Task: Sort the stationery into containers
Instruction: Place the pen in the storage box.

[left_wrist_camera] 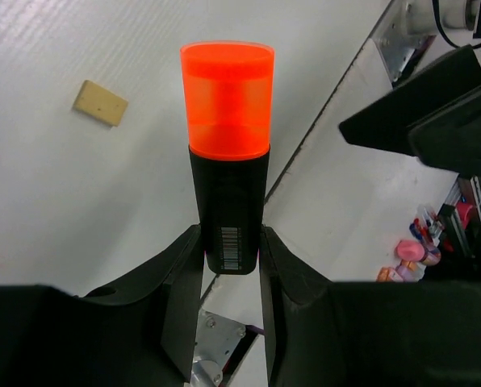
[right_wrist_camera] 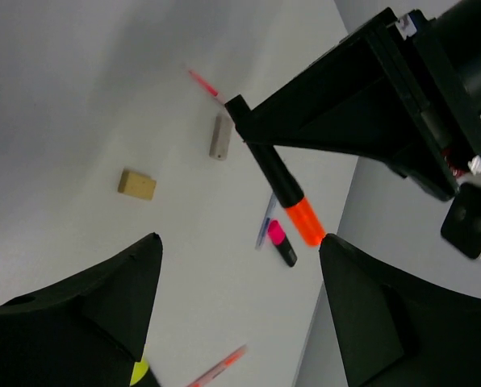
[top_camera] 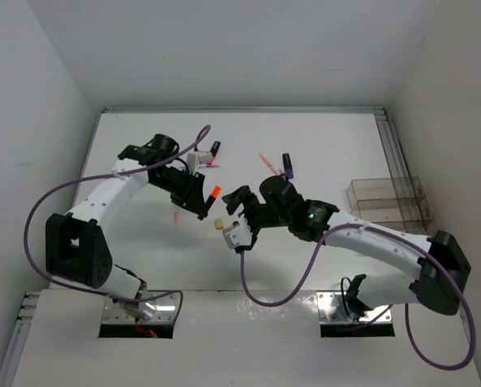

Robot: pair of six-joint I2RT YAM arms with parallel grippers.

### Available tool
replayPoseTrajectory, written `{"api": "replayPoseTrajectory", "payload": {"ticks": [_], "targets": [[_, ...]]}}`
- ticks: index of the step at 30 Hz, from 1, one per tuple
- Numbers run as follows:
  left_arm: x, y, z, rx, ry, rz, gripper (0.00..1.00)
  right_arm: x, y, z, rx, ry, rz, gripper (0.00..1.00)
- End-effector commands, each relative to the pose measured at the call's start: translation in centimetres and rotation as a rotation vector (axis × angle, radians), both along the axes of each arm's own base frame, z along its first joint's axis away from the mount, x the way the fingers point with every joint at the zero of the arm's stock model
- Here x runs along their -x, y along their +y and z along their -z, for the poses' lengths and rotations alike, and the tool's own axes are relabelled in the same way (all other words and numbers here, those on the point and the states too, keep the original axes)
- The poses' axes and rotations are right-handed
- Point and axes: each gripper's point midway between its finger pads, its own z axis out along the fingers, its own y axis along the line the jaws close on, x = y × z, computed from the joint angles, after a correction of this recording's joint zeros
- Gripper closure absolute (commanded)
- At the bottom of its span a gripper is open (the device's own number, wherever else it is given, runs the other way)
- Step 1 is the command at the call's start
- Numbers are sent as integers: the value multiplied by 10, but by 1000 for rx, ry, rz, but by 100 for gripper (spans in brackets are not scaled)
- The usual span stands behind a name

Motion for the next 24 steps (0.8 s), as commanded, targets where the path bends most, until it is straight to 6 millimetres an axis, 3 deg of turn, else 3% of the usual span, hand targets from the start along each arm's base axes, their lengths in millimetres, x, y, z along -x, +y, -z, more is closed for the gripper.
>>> {"api": "replayPoseTrajectory", "payload": {"ticks": [1,6,10,18,24], "targets": [[9,-9,1,10,17,48,100,-5,25,-25,-63,-155,-89,23],[16,-18,8,3,48,89,100,-4,41,-27,-68,-159,-114,28],[18,-23,12,-4,59,123,100,-4,48,-18,-43,-104,-115,32],[24,-25,10,2,55,136,100,-9,51,1,19,-69,-109,48],[28,-22,7,31,53,138,100,-9,40,7,26,-57,-92,48]]}}
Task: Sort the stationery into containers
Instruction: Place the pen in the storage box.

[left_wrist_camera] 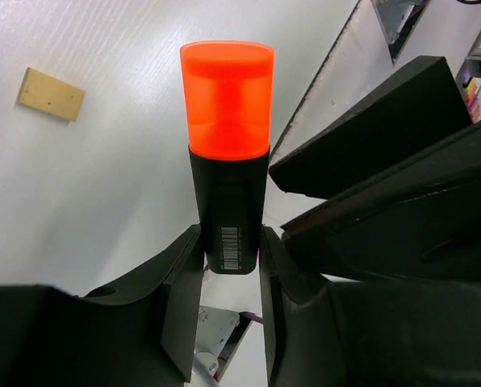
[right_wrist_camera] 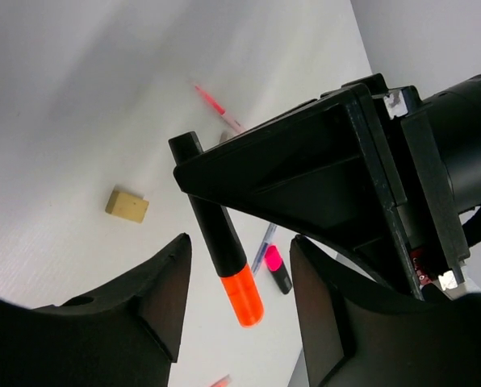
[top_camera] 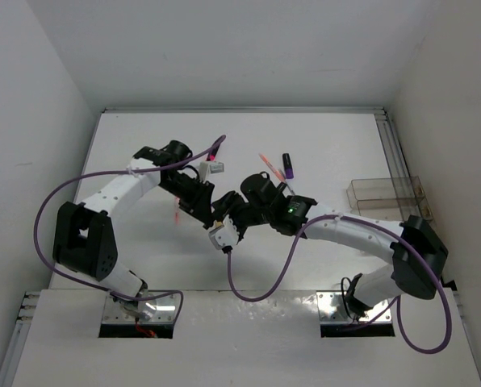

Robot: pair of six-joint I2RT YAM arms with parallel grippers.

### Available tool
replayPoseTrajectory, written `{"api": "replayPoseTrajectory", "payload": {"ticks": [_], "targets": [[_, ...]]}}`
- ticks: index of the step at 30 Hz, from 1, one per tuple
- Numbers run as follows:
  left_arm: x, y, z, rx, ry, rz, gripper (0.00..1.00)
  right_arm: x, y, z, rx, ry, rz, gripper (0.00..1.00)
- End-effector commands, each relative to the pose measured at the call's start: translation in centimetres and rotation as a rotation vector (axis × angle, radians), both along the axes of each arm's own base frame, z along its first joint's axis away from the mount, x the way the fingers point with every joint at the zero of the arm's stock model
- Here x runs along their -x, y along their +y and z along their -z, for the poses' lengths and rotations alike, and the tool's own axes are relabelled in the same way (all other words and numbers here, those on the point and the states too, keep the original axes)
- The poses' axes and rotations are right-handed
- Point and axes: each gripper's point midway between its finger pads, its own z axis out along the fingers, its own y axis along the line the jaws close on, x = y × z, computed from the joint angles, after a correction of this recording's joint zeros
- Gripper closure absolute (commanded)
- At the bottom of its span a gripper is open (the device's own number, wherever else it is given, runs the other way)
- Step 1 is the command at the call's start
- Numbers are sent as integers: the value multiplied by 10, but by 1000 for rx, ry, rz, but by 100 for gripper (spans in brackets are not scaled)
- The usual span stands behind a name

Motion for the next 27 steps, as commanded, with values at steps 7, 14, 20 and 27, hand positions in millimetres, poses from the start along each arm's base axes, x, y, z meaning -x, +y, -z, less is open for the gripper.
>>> {"api": "replayPoseTrajectory", "payload": {"ticks": [7,14,20,27], "targets": [[13,-9,-22,111,-13,51,100,-5,1,-10,-27,-18,-5,49],[22,-11,-29,161,6,80,100,-13,4,5,23,-38,-27,55],[23,-12,-30,172,1,90,100,-19,5,14,50,-72,-40,64],[13,-8,-26,132,-19,46,56,-30,-3,6,21,-65,38,100]]}}
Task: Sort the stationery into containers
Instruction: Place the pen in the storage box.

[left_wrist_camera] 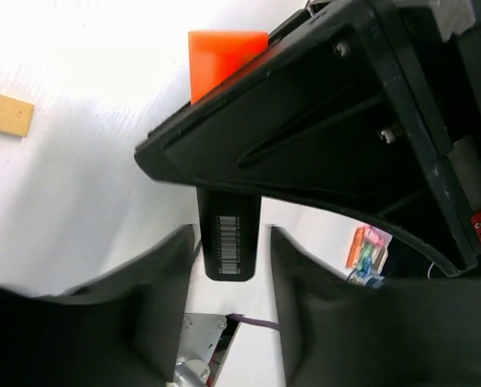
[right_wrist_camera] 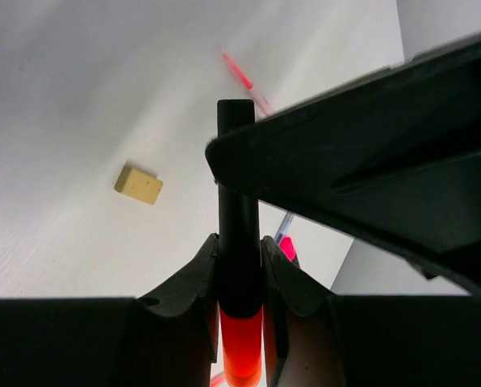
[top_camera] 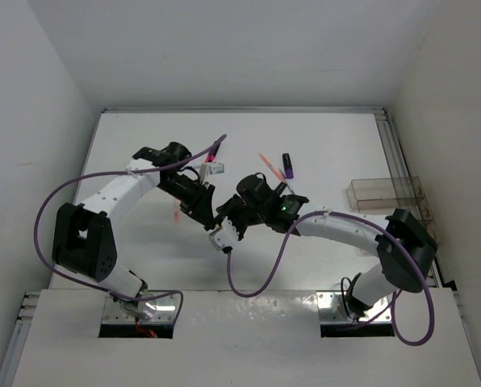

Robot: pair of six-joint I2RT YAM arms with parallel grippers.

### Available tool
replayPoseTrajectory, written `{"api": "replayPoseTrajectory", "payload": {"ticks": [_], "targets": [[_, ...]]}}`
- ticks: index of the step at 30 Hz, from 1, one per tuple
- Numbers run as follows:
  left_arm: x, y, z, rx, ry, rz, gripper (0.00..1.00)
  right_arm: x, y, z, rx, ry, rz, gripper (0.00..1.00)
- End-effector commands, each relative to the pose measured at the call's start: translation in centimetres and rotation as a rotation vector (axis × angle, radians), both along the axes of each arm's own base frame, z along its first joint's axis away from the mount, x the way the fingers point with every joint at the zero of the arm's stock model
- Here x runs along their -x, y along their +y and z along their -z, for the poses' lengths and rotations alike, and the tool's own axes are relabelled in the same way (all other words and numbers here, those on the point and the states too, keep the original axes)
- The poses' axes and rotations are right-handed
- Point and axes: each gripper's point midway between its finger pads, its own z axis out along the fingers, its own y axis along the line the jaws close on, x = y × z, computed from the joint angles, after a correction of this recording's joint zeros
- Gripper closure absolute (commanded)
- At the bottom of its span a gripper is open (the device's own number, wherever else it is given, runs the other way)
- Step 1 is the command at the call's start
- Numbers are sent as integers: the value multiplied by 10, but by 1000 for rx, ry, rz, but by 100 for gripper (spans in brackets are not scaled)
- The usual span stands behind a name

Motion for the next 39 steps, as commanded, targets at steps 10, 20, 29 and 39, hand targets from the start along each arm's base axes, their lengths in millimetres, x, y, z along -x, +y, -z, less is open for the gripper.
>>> {"api": "replayPoseTrajectory", "payload": {"ticks": [10,20,29,39], "targets": [[-62,31,-22,-87,-249,-186,33,-63,-135,-59,-39,11,389,100],[-88,26,-8,-136,-285,-196,1,-92,-356,-32,149,6,639,100],[-102,25,-1,-168,-312,-233,0,-110,-442,5,206,14,690,100],[-107,27,10,-186,-317,-242,0,-128,-498,44,298,44,745,100]]}}
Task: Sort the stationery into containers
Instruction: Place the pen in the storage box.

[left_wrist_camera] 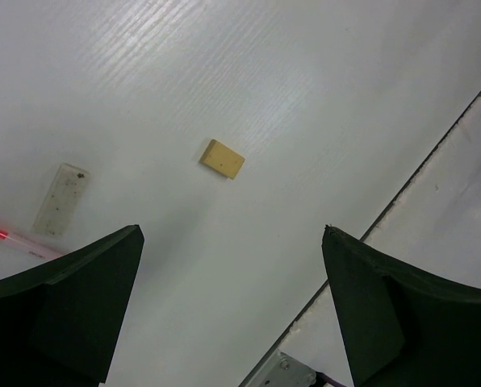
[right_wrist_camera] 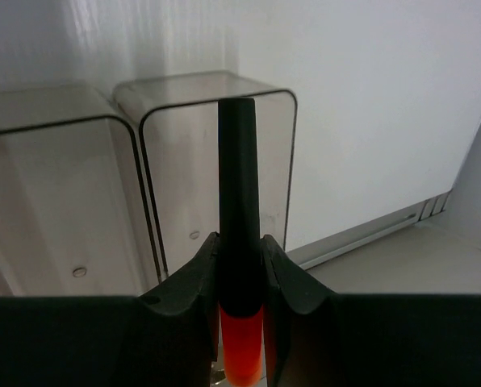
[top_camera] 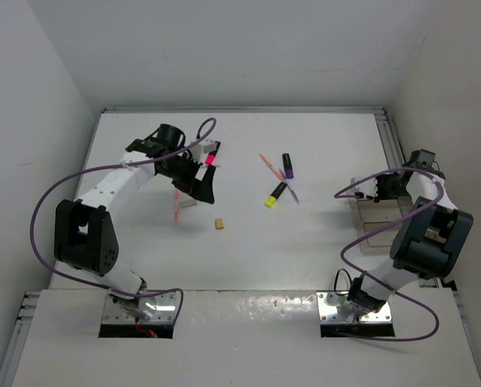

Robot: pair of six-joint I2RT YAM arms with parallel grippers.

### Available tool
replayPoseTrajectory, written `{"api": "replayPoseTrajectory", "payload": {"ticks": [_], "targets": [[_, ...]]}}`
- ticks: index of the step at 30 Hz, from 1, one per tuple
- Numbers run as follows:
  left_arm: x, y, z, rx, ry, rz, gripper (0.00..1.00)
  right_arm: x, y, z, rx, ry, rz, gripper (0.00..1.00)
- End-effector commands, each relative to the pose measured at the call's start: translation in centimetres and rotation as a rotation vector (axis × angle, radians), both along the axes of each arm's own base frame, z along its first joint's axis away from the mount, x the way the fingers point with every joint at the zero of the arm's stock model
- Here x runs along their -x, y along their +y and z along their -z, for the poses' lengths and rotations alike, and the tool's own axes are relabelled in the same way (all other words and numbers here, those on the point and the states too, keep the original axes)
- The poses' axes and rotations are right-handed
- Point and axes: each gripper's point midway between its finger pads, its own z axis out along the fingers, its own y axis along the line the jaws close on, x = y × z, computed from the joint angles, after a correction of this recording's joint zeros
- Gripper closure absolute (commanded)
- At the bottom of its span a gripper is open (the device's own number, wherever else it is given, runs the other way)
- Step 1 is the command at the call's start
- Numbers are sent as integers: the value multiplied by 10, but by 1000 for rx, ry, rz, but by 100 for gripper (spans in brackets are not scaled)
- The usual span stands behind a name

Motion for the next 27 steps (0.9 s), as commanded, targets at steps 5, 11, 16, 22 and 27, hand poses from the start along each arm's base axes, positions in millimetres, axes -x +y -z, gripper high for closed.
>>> {"api": "replayPoseTrajectory", "payload": {"ticks": [5,11,16,22,27], "targets": [[-12,-4,3,-5,-22,-13,0,-31,-38,-6,137,-113,-98,100],[-23,-6,-5,-40,-100,-30,0,-37,-49,5,158,-118,-98,86],[-27,-20,-23,-56,-247,-64,0,-45,-52,4,154,-138,-97,49],[-17,-49,-22,-130,-344,-23,4,-50,-41,-8,98,-184,-42,42],[-24,-75,-5,-257,-404,-23,19,-39,1,-77,-201,-258,161,44]]}}
